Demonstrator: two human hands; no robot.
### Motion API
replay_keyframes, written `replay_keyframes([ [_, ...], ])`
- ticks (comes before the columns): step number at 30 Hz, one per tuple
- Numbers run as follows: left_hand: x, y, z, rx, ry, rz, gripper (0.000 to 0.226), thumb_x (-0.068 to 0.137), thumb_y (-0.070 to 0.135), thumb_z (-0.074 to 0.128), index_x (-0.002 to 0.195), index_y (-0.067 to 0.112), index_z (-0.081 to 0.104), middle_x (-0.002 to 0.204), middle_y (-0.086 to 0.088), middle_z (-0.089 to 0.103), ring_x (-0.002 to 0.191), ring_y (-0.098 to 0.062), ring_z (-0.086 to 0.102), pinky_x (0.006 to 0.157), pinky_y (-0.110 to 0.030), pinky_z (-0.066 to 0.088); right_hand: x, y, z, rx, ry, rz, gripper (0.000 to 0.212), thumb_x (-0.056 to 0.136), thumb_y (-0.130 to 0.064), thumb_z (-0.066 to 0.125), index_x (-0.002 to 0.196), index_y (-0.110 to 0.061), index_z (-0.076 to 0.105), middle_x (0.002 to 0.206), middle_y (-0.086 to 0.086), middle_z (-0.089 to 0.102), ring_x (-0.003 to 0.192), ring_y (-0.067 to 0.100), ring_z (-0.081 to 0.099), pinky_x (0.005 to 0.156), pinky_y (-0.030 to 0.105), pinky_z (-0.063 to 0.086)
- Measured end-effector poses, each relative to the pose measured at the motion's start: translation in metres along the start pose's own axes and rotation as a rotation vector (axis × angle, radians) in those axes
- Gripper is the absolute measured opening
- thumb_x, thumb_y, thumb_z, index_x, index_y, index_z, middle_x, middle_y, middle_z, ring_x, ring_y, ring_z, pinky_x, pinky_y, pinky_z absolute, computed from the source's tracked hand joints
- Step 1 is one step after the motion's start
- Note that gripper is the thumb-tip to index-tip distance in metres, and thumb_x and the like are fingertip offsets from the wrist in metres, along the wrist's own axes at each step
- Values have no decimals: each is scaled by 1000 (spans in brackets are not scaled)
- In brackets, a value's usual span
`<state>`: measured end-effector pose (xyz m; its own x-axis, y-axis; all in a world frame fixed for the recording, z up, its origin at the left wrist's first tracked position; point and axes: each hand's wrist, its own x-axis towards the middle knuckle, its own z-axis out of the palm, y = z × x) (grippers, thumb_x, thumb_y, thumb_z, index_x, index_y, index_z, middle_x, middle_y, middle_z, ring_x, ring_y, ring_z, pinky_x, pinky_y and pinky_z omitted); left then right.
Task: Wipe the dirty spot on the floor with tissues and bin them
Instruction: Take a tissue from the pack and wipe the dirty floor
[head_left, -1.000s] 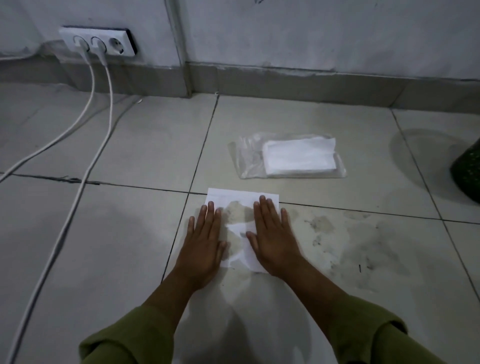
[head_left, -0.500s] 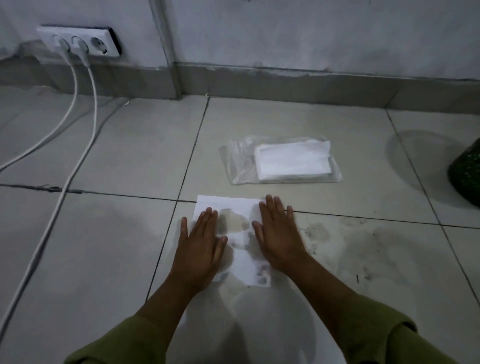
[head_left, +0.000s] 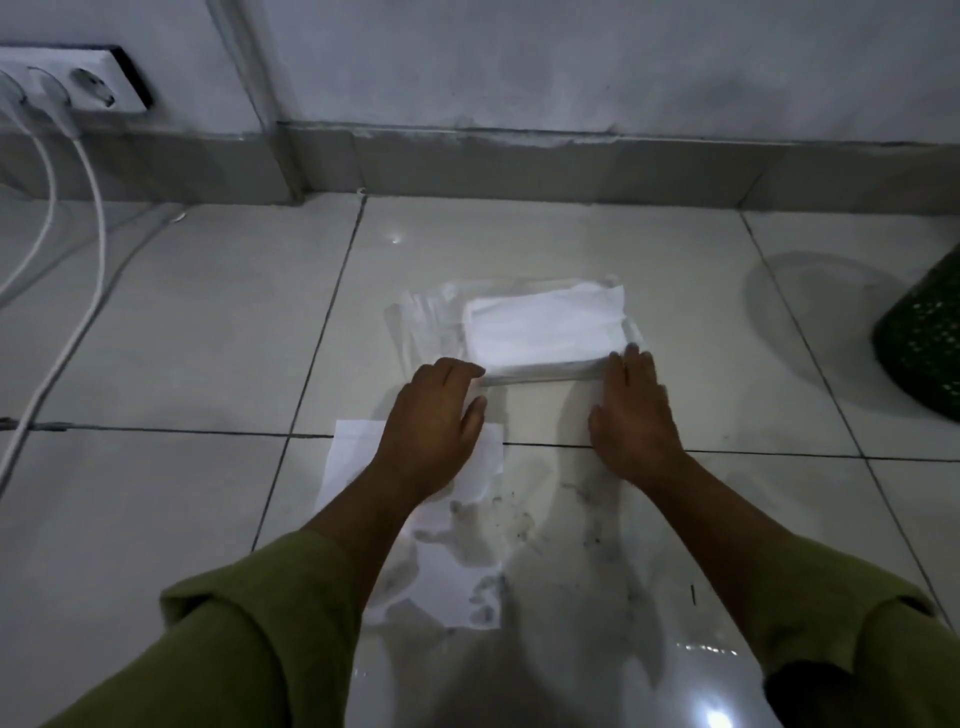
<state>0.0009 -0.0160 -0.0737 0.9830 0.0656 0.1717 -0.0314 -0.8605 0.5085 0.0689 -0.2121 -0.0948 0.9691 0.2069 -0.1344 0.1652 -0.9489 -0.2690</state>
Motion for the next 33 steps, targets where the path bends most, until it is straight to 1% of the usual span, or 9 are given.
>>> replay_keyframes([
  [3,20,5,9,-28,2,29,34,90,15,52,124,9,50,127,-11,53,117,-24,49,95,-27,40,4,7,5,-4,-11,28,53,88,-20,36,136,3,30,146,24,28,135,37,25,112,49,22],
  [6,41,9,17,-50,52,17,36,89,11,53,125,7,48,129,-14,49,119,-27,48,98,-28,40,4,15,16,-14,55,-12,60,80,-27,29,128,6,42,136,28,43,125,42,40,107,49,33],
  [11,77,16,22,19,-9,-181,64,93,24,52,146,17,17,155,-11,19,139,-31,23,109,-38,30,5,18,19,21,46,-30,70,80,-35,17,131,5,41,140,28,40,130,42,36,111,52,29],
  [13,88,15,21,73,-28,-227,63,92,26,53,145,18,20,149,-12,30,134,-32,31,103,-41,37,5,19,17,24,36,-33,65,83,-33,20,134,3,38,143,27,36,134,40,32,114,50,24],
  [15,95,13,18,68,39,-220,51,91,22,55,138,15,37,135,-13,48,122,-30,43,96,-41,43,5,19,16,18,24,-24,54,90,-26,31,136,1,35,146,25,32,137,38,28,116,48,21],
  [20,104,8,6,-4,130,-214,16,89,14,56,99,9,67,101,-13,67,93,-27,62,79,-32,47,5,18,16,7,33,-27,59,84,-28,31,135,1,36,144,24,35,135,38,31,114,49,23],
  [25,112,23,-18,-331,267,-298,11,91,14,55,96,7,62,93,-7,66,71,-20,69,74,-31,57,7,18,17,-32,45,-13,61,84,-32,23,132,2,39,141,26,39,131,39,35,111,50,28],
  [27,115,30,-31,-405,318,-290,9,92,14,53,95,7,59,91,-6,64,71,-19,69,72,-32,59,7,17,17,-36,27,-23,71,77,-36,13,130,3,41,139,26,40,128,40,38,108,51,32],
  [33,110,38,-63,-385,423,-160,5,90,14,56,89,13,61,85,-6,69,80,-19,66,79,-33,56,6,16,9,-25,-28,-61,78,75,-39,10,129,8,42,138,33,40,129,45,38,105,55,33],
])
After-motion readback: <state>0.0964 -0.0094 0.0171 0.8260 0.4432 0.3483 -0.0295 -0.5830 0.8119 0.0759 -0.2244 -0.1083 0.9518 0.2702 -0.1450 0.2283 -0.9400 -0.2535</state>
